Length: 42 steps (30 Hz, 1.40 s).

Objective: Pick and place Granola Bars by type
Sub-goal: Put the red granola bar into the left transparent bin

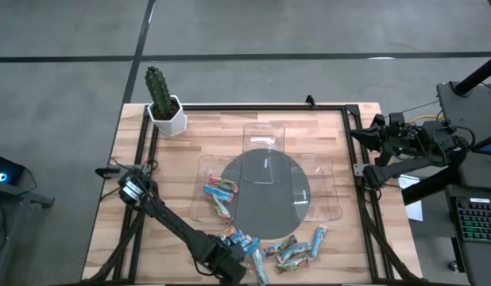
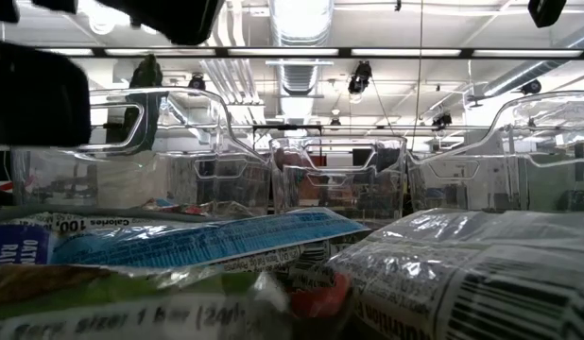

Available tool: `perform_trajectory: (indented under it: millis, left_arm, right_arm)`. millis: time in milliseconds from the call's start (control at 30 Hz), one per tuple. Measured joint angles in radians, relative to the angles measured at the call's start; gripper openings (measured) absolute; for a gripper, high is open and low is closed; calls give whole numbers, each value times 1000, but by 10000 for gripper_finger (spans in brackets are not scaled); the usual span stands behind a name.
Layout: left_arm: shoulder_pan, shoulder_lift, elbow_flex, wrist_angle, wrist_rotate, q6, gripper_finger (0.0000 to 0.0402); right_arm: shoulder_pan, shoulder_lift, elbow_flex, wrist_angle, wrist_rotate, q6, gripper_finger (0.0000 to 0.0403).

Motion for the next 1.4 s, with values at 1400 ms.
perform_trajectory:
  millis: [1400]
  left_arm:
    - [0,-2,-88,92,23,-46,250]
  right_arm:
    - [0,0,0,0,0,0,9]
